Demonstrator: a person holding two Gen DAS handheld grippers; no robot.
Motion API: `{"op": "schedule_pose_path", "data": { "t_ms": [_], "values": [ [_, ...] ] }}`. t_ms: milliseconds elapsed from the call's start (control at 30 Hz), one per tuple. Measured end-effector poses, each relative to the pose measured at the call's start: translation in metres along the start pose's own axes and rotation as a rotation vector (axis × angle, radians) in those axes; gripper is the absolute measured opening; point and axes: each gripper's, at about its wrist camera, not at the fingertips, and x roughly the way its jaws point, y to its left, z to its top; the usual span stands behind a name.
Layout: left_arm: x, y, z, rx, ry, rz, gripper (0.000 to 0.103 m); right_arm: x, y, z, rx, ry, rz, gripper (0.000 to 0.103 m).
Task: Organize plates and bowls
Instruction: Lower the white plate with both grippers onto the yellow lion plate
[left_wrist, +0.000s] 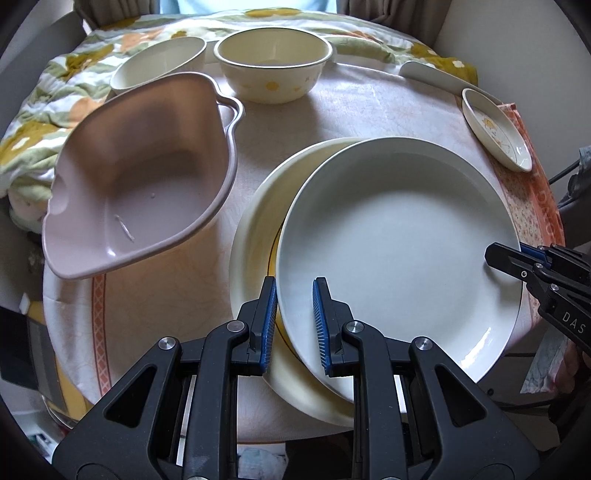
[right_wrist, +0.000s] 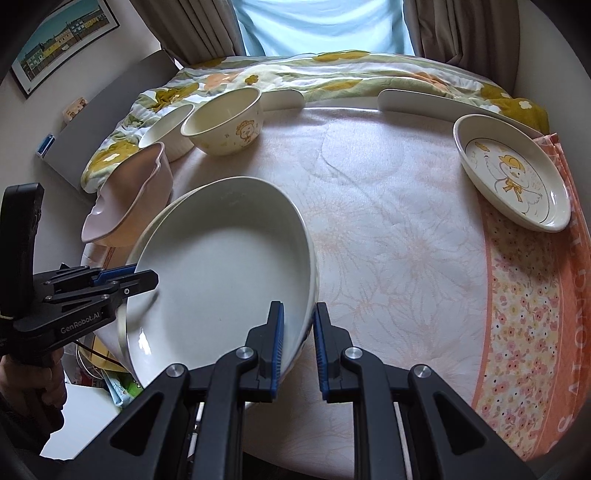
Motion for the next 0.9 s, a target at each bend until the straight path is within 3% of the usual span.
{"op": "schedule_pose_path", "data": {
  "t_ms": [367,900],
  "values": [
    [-0.008,-0.020,0.000,0.152,-0.057,0.182,0.017,0.000,0.012,0.000,-0.048,-0.028,-0.059,0.015],
    [-0.011,-0.013,0.003,0.134,-0.073,0.182,0.017,0.003,0.020,0.002,-0.088,-0.036,-0.098,0.015]
  ]
}}
